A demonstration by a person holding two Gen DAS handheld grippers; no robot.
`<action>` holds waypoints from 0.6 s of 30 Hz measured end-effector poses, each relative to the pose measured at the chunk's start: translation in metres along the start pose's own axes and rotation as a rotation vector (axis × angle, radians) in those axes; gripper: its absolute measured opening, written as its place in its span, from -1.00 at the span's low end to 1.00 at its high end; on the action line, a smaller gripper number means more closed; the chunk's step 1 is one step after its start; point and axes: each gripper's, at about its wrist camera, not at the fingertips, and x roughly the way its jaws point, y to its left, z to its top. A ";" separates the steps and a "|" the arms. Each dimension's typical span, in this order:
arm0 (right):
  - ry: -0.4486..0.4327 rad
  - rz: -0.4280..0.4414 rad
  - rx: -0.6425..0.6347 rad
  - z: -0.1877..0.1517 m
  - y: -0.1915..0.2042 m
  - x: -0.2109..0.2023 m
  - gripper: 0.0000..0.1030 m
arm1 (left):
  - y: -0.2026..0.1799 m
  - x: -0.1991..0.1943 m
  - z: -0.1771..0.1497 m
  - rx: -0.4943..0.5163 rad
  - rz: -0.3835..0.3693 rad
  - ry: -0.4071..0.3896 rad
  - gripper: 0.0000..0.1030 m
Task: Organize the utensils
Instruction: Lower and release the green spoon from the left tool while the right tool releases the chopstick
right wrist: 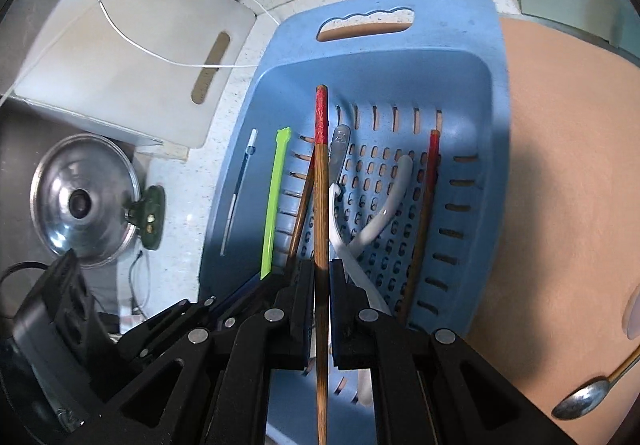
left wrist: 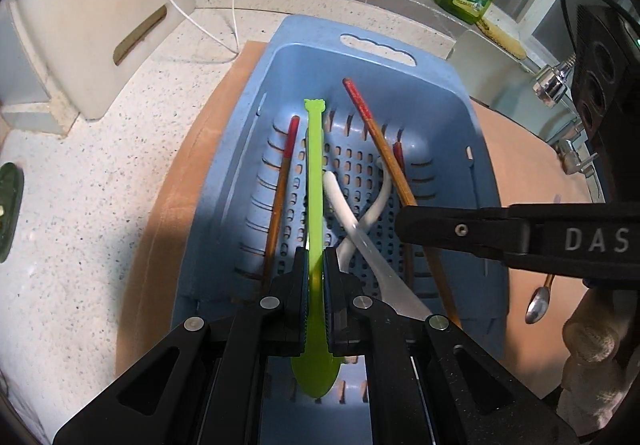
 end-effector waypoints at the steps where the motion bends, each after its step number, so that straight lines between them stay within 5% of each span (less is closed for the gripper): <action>1: 0.002 -0.008 0.005 0.002 0.000 0.003 -0.88 | 0.000 0.001 0.001 0.001 0.002 0.002 -0.89; 18: 0.011 -0.087 -0.021 0.008 0.009 0.018 -0.84 | 0.004 0.011 0.007 0.037 0.007 0.030 -0.89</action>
